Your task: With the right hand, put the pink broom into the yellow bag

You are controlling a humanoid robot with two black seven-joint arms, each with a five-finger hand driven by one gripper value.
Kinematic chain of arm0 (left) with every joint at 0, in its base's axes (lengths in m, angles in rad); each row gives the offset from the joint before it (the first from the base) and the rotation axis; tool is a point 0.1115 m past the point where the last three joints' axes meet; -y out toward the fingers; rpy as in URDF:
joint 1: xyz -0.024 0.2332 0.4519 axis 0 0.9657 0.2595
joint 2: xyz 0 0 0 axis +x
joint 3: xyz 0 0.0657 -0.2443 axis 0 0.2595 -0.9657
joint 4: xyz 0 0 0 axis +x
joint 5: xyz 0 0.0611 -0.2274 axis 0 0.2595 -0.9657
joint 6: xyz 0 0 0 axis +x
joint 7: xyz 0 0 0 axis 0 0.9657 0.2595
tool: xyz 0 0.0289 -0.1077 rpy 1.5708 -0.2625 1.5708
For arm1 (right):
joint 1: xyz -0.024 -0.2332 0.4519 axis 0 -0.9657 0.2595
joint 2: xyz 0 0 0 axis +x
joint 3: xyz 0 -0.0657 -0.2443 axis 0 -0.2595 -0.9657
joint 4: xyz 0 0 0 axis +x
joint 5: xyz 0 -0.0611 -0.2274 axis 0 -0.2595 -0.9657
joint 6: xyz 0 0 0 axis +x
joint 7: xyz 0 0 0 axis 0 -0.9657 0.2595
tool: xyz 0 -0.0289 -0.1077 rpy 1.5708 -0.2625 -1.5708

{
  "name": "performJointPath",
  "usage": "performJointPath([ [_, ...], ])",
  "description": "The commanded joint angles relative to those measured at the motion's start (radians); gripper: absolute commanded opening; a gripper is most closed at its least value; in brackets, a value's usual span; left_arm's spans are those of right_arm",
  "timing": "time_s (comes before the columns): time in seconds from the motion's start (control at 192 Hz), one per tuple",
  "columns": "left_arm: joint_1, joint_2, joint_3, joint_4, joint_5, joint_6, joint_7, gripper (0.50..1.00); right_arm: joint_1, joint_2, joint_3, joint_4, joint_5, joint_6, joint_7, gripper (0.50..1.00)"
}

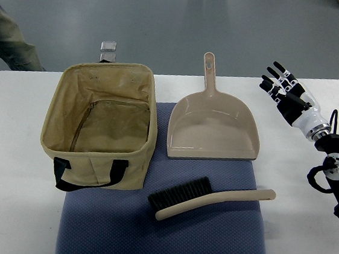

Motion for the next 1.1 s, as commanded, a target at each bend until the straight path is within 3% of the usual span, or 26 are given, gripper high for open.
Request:
performJointPath([
  [0.0, 0.0, 0.0, -0.001, 0.001, -0.002, 0.002, 0.0, 1.0, -0.003, 0.0, -0.001, 0.0, 0.0, 0.001, -0.002, 0.93],
  [1.093, 0.002, 0.0, 0.011, 0.006, 0.0, 0.002, -0.001, 1.0, 0.012, -0.011, -0.004, 0.0, 0.0, 0.031, -0.005, 0.93],
])
